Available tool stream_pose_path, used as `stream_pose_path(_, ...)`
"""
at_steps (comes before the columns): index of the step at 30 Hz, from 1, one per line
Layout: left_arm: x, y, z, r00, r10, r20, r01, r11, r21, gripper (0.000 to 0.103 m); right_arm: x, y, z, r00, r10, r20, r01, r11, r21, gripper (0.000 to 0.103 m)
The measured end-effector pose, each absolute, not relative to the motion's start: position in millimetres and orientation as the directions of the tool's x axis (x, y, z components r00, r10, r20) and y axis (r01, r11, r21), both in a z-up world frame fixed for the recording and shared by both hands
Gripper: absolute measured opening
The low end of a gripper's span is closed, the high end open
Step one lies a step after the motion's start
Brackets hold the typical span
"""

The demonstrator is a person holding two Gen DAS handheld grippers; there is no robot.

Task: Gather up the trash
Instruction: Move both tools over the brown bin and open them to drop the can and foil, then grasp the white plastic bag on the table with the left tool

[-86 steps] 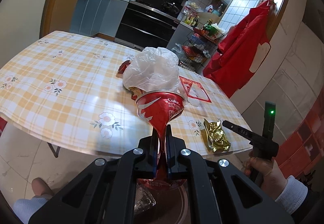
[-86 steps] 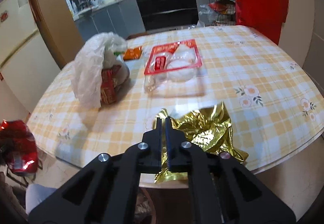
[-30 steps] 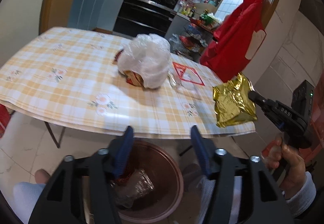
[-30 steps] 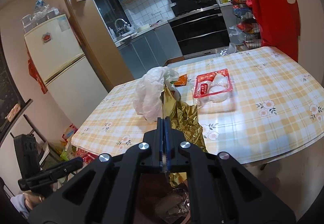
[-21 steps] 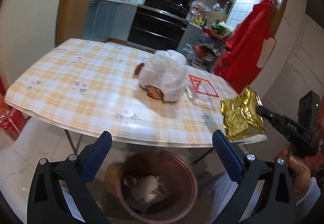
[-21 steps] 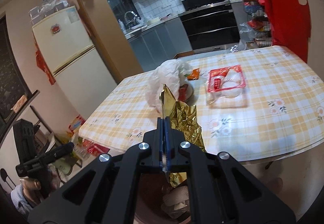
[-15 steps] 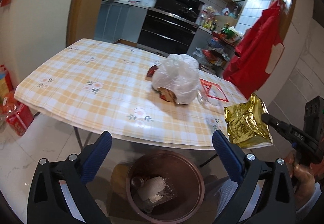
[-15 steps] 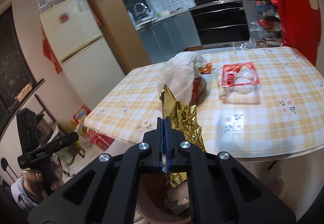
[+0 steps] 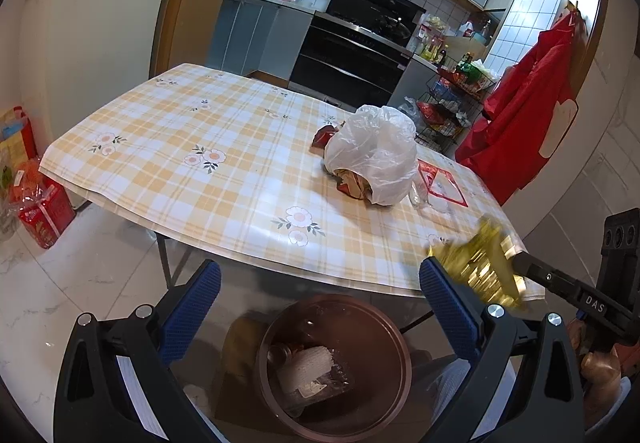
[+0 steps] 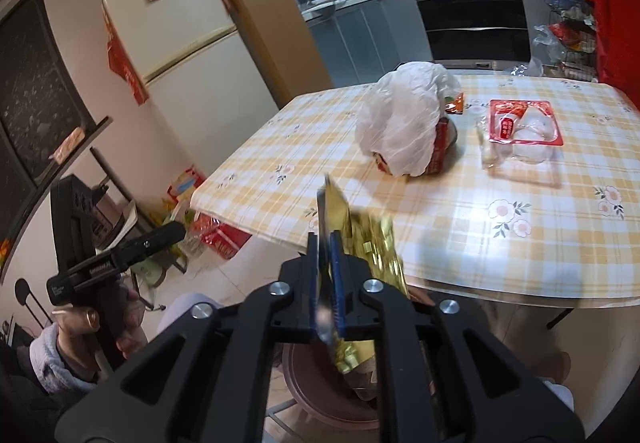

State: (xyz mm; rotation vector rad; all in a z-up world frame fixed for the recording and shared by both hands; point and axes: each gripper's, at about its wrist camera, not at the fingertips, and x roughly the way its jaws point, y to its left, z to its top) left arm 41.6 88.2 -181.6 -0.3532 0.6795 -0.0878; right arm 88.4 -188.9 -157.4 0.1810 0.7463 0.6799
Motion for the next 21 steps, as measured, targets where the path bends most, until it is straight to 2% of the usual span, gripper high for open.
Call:
stream_pose_path(2,41.7,88.0,-181.8,0.776,-0.194,-0.600,-0.036,0.937,-0.348,0.097,87.4,-188.5,-156.2,0.536,0.634,-0.557,-0.514,0.769,0.380,0.041)
stream_pose_path(4,42.3,87.7,-182.6,0.774,-0.193,-0.603,-0.040,0.936,-0.351,0.097,87.1,-188.1,-155.2,0.541,0.631,-0.556,-0.516,0.771,0.373,0.045)
stream_pose_path(6,42.9,88.0,-183.4,0.773,-0.193,-0.605,-0.042,0.935,-0.353,0.097,87.3,-189.2,-154.3,0.556,0.614,-0.560,-0.505,0.785,0.359,0.065)
stream_pose_path(7,43.3,88.1,-183.8,0.773,-0.194,-0.605,-0.042,0.935,-0.353,0.097,87.9,-190.8,-154.3,0.565,0.606,-0.560,-0.497,0.792,0.355,0.071)
stream_pose_path(9,43.3,87.9,-183.8,0.773,-0.192,-0.605,-0.042,0.936,-0.350,0.097,89.0,-194.4,-154.0,0.587,0.585,-0.560,-0.473,0.809,0.349,0.090)
stream_pose_path(13,43.4,87.8,-183.9,0.772,-0.193,-0.606,-0.042,0.935,-0.351,0.097,92.1,-202.6,-155.0,0.628,0.526,-0.573,-0.419,0.849,0.321,0.097)
stream_pose_path(21,50.7,86.1,-195.4,0.751,-0.185,-0.634,-0.048,0.942,-0.332,0.097,103.0,-219.5,-170.1,0.667,0.412,-0.621,-0.317,0.911,0.264,0.097)
